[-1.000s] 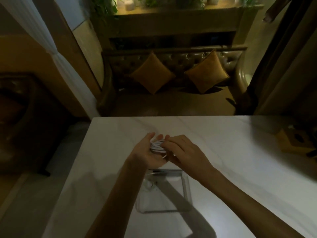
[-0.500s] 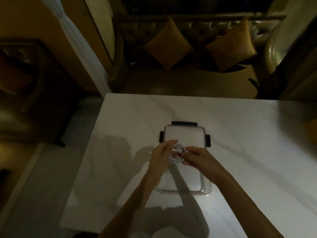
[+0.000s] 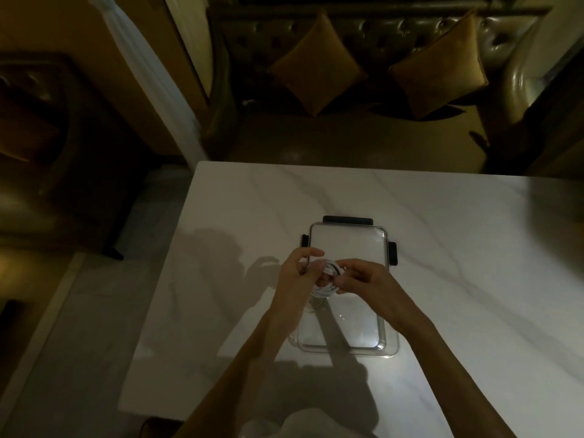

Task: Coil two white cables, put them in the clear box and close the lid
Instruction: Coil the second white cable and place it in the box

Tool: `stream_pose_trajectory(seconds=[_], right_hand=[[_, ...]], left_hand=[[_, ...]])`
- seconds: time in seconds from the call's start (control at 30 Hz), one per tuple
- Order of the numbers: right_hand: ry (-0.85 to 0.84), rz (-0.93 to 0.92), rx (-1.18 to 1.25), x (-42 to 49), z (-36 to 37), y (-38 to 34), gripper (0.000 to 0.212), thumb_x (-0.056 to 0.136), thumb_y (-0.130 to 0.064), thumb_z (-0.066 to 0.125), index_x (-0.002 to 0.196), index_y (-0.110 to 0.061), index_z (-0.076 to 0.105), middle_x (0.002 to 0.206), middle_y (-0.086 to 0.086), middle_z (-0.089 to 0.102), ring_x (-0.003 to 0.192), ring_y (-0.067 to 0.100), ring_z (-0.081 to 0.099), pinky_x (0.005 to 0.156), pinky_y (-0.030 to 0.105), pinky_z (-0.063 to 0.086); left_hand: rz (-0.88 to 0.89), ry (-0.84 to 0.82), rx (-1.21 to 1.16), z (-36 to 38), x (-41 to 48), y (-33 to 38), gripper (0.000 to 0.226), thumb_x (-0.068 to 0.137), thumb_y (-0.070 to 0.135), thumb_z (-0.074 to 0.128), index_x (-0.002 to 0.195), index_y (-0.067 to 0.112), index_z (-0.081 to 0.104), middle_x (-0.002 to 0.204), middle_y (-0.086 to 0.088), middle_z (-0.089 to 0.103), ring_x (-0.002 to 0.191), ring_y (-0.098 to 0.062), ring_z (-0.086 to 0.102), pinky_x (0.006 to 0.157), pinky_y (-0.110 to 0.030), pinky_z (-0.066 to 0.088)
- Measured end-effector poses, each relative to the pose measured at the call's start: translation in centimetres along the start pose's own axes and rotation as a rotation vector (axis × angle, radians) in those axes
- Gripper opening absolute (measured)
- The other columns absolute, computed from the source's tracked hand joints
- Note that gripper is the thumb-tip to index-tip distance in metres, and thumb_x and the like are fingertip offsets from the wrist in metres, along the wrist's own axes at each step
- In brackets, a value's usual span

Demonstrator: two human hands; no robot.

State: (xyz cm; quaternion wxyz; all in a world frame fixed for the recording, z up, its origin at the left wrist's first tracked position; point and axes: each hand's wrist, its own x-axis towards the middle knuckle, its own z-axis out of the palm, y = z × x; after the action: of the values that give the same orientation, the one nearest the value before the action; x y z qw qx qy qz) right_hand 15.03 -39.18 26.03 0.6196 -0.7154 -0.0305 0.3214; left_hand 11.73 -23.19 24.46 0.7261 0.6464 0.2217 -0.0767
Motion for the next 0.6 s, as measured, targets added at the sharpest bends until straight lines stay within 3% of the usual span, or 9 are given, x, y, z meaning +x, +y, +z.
stream_pose_trajectory(seconds=[0.1,0.23,0.3,0.4,0.47,0.53,0.6], right_hand=[[0.049,-0.073,-0.082,-0.2,-0.2,-0.5,0.027,0.085,-0.008,0.063,0.11,-0.019,0.064,0.092,0.01,0.071,0.077,0.003,0.068,0.066,0.009,0.051],[0.19,-0.165,-0.189,-0.4,-0.3,-0.9,0.024,0.088,-0.022,0.061,0.112,-0.025,0.064,0.086,-0.004,0.07,0.074,0.0,0.067,0.064,0.009,0.051],[0.184,-0.182,-0.184,-0.7,-0.8,-1.5,0.019,0.089,-0.027,0.059,0.107,-0.029,0.065,0.087,-0.001,0.072,0.077,0.005,0.069,0.067,0.013,0.054],[0.083,-0.162,-0.13,-1.2,-2.1,-2.8,0.02,0.091,-0.026,0.057,0.105,-0.025,0.07,0.089,0.002,0.074,0.08,0.011,0.071,0.073,0.02,0.057],[0.028,-0.15,-0.109,-1.7,-2.7,-3.7,0.02,0.09,-0.025,0.057,0.105,-0.024,0.07,0.09,0.002,0.075,0.081,0.011,0.071,0.072,0.019,0.057],[0.01,-0.146,-0.072,-2.1,-3.1,-4.4,0.018,0.089,-0.026,0.058,0.102,-0.026,0.071,0.09,0.0,0.075,0.082,0.01,0.071,0.069,0.017,0.055],[0.006,-0.156,-0.073,-2.5,-3.4,-4.9,0.016,0.088,-0.026,0.058,0.098,-0.029,0.07,0.088,-0.003,0.075,0.082,0.009,0.071,0.068,0.016,0.055]], left_hand=[[-0.064,0.021,-0.076,1.0,0.0,0.0,0.031,0.085,0.027,0.06,0.11,0.009,0.059,0.112,-0.022,0.063,0.1,-0.036,0.064,0.079,-0.039,0.056],[-0.132,0.084,-0.059,2.7,0.1,0.5,0.025,0.095,0.025,0.05,0.115,0.01,0.055,0.115,-0.017,0.06,0.096,-0.026,0.064,0.063,-0.019,0.055],[-0.104,0.007,-0.042,2.9,0.1,1.2,0.027,0.096,0.019,0.049,0.123,0.015,0.048,0.12,-0.019,0.058,0.1,-0.029,0.064,0.066,-0.022,0.056],[0.123,-0.185,0.121,2.5,-0.3,2.7,0.047,0.09,0.005,0.056,0.128,0.022,0.034,0.111,-0.02,0.058,0.095,-0.027,0.067,0.072,-0.029,0.058],[0.264,-0.327,0.257,2.2,-0.5,3.9,0.049,0.087,0.0,0.059,0.122,0.025,0.034,0.1,-0.01,0.059,0.086,-0.017,0.068,0.072,-0.026,0.057],[0.332,-0.394,0.405,2.1,-0.7,5.3,0.037,0.087,0.005,0.06,0.108,0.032,0.043,0.096,0.003,0.059,0.083,-0.007,0.066,0.071,-0.019,0.055],[0.436,-0.347,0.598,2.2,-0.6,6.3,0.012,0.092,0.018,0.056,0.095,0.028,0.049,0.091,0.01,0.057,0.077,-0.002,0.063,0.066,-0.01,0.05]])
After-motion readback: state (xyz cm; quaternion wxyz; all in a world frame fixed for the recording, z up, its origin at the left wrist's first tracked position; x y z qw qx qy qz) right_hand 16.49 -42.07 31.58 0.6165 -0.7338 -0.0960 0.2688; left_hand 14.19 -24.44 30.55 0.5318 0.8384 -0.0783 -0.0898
